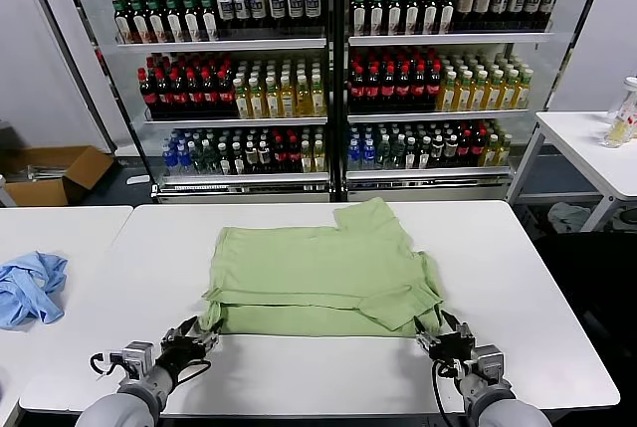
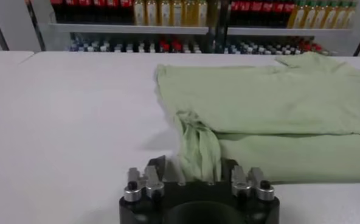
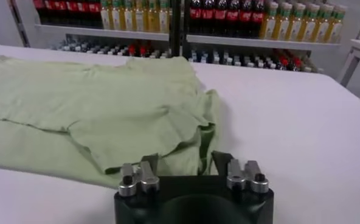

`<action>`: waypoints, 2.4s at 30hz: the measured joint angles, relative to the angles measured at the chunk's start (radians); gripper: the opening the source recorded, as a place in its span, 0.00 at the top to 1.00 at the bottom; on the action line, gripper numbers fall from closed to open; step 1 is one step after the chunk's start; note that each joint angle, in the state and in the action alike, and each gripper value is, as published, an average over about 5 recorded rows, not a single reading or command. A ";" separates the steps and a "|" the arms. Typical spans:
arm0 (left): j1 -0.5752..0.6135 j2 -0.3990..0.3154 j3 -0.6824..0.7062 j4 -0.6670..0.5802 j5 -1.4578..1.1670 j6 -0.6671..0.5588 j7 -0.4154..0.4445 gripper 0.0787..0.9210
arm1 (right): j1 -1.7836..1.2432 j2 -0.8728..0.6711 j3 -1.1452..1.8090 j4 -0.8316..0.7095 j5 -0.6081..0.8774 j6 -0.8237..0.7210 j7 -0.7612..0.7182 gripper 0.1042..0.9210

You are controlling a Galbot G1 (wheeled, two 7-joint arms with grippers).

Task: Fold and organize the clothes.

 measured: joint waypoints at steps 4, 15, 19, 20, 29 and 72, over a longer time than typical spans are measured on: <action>0.001 -0.003 0.004 0.001 0.003 0.002 0.000 0.58 | -0.009 0.001 0.001 0.003 0.000 0.001 -0.005 0.69; 0.057 -0.001 -0.010 -0.049 0.011 0.008 0.006 0.94 | -0.099 -0.029 0.051 0.096 -0.007 -0.003 -0.024 1.00; 0.124 0.012 -0.033 -0.106 0.019 0.005 0.006 0.99 | -0.170 -0.033 0.082 0.155 -0.022 0.004 -0.031 1.00; 0.145 0.014 -0.040 -0.120 0.022 0.003 0.005 0.99 | -0.189 -0.034 0.089 0.167 -0.028 0.007 -0.032 1.00; 0.319 0.027 -0.094 -0.214 0.054 -0.029 -0.003 0.99 | -0.321 -0.030 0.115 0.241 -0.079 0.031 -0.036 1.00; -0.148 0.143 -0.015 -0.035 -0.050 0.040 0.032 0.12 | 0.522 0.010 -0.156 -0.170 0.091 -0.113 0.015 0.12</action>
